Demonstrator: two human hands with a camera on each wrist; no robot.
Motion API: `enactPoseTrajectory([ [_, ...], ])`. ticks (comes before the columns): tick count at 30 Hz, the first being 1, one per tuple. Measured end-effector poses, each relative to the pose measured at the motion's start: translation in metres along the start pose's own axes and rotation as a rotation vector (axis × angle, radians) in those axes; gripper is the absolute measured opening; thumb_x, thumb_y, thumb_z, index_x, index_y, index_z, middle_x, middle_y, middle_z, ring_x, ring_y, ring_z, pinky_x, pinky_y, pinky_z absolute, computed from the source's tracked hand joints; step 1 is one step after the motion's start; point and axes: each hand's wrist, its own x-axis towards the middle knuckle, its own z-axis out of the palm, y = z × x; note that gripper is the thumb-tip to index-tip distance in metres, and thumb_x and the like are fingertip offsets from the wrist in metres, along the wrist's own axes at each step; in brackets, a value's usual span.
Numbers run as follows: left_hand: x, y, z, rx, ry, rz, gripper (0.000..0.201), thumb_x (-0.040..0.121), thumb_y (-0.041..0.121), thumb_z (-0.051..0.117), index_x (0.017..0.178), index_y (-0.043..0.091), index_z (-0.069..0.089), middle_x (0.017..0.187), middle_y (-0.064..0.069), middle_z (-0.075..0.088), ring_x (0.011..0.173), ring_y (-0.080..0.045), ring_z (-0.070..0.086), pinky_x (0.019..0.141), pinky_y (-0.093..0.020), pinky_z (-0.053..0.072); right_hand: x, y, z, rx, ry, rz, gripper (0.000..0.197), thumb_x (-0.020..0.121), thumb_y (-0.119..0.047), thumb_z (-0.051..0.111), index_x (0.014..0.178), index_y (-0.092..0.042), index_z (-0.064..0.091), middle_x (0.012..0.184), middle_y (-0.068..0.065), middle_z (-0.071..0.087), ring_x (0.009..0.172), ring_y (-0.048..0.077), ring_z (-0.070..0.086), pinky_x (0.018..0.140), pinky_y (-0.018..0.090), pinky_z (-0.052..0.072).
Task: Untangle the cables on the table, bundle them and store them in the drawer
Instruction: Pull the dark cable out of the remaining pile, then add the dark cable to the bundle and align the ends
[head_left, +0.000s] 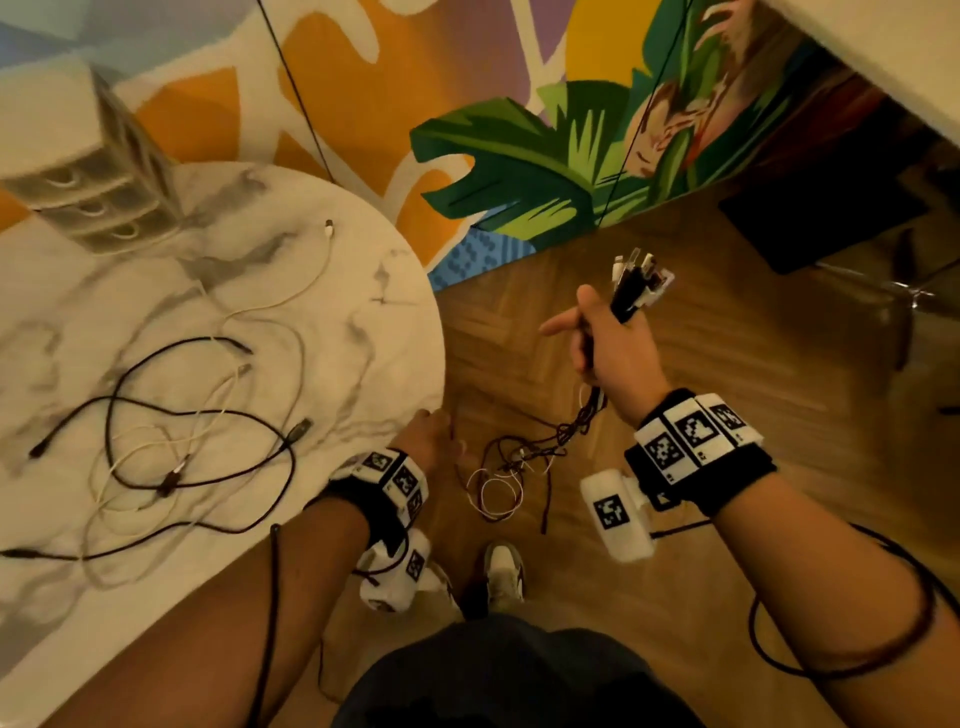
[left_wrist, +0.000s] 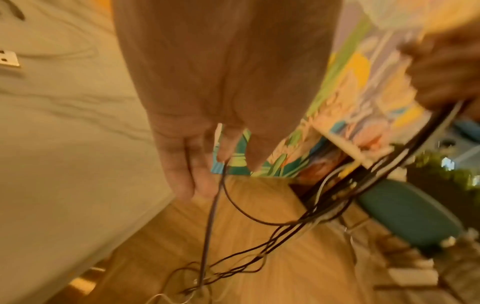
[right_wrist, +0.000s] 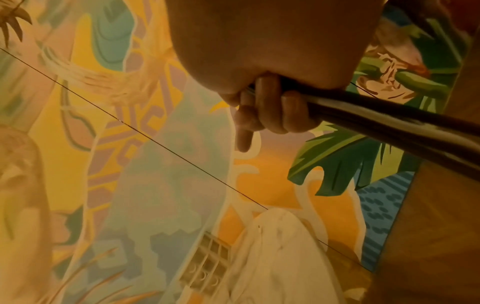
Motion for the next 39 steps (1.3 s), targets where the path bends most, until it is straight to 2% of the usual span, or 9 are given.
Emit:
enactPoseTrajectory([
  [5, -0.007, 0.058, -0.011, -0.135, 0.220, 0.393, 0.057, 0.083, 0.032, 0.067, 0.132, 0.013, 0.045, 0.130, -0.011, 0.043, 0.114, -0.027, 0.050, 0.092, -0.030, 0.041, -0.005, -0.002, -0.007, -0.031, -0.009, -0.024, 0.053, 0.101, -0.040, 0.032, 0.085, -0.009, 0.071, 0.081, 0.005, 0.070, 0.073, 0.012, 0.063, 0.069, 0.024, 0.046],
  [9, -0.029, 0.125, -0.044, -0.313, 0.128, 0.692, 0.047, 0.086, 0.024, 0.063, 0.128, 0.010, 0.049, 0.130, -0.011, 0.052, 0.117, -0.020, 0.051, 0.095, -0.029, 0.043, -0.001, -0.016, -0.004, -0.083, -0.148, -0.113, 0.038, 0.100, -0.037, 0.035, 0.101, -0.018, 0.068, 0.104, -0.003, 0.070, 0.107, 0.009, 0.060, 0.099, 0.035, 0.042],
  [15, -0.052, 0.166, -0.067, -0.730, 0.033, 0.652, 0.018, 0.093, 0.000, 0.043, 0.091, 0.008, 0.059, 0.081, -0.011, 0.058, 0.073, -0.023, 0.056, 0.065, -0.032, 0.048, 0.005, -0.047, -0.021, 0.071, -0.257, -0.143, 0.052, 0.099, -0.040, 0.037, 0.102, 0.001, 0.069, 0.074, -0.006, 0.068, 0.052, 0.001, 0.056, 0.044, 0.014, 0.041],
  [18, -0.056, 0.168, -0.078, -0.875, 0.062, 0.615, 0.030, 0.098, 0.009, 0.037, 0.071, 0.012, 0.050, 0.064, -0.007, 0.049, 0.054, -0.017, 0.048, 0.049, -0.023, 0.042, 0.000, -0.033, -0.027, 0.211, -0.490, -0.139, 0.039, 0.094, -0.048, 0.043, 0.109, -0.017, 0.061, 0.077, -0.011, 0.068, 0.065, 0.005, 0.064, 0.057, 0.019, 0.050],
  [21, -0.062, 0.172, -0.096, -0.999, 0.048, 0.609, 0.045, 0.097, 0.015, 0.044, 0.053, 0.015, 0.035, 0.042, 0.002, 0.032, 0.035, -0.013, 0.026, 0.037, -0.020, 0.025, -0.007, -0.009, -0.013, 0.071, -0.630, -0.120, 0.007, 0.082, -0.029, 0.061, 0.077, -0.033, 0.063, 0.066, -0.010, 0.061, 0.060, 0.007, 0.055, 0.062, 0.026, 0.046],
  [24, -0.063, 0.177, -0.104, -0.659, 0.254, 0.638, 0.043, 0.093, 0.015, 0.052, 0.052, 0.016, 0.039, 0.043, 0.005, 0.033, 0.036, -0.009, 0.026, 0.040, -0.022, 0.023, 0.002, 0.012, 0.010, -0.083, -0.457, -0.109, 0.035, 0.085, -0.004, 0.059, 0.059, -0.028, 0.059, 0.054, -0.010, 0.053, 0.049, 0.004, 0.045, 0.056, 0.022, 0.038],
  [29, -0.086, 0.177, -0.155, 0.155, 0.623, 0.736, 0.028, 0.088, 0.025, 0.057, 0.060, 0.025, 0.050, 0.050, 0.013, 0.037, 0.044, -0.006, 0.033, 0.045, -0.016, 0.024, 0.036, 0.053, 0.033, -0.253, -0.269, 0.136, 0.039, 0.088, -0.023, 0.059, 0.054, -0.018, 0.040, 0.052, 0.001, 0.038, 0.048, 0.015, 0.035, 0.052, 0.030, 0.029],
  [34, -0.104, 0.151, -0.190, 0.413, 0.999, 0.904, 0.028, 0.081, 0.034, 0.051, 0.060, 0.015, 0.057, 0.046, 0.015, 0.023, 0.040, -0.007, 0.019, 0.048, -0.019, 0.022, 0.035, 0.086, 0.039, -0.431, -0.207, 0.321, 0.038, 0.093, -0.026, 0.053, 0.057, -0.016, 0.044, 0.053, 0.000, 0.039, 0.047, 0.014, 0.035, 0.046, 0.026, 0.027],
  [39, -0.081, 0.114, -0.135, 0.347, 0.807, 0.752, 0.027, 0.073, 0.038, 0.045, 0.056, 0.019, 0.057, 0.043, 0.004, 0.048, 0.035, -0.017, 0.039, 0.048, -0.015, 0.016, 0.072, 0.109, 0.054, -0.254, -0.268, 0.310, 0.022, 0.088, -0.039, 0.061, 0.097, -0.019, 0.063, 0.087, 0.005, 0.067, 0.082, 0.025, 0.065, 0.059, 0.020, 0.052],
])
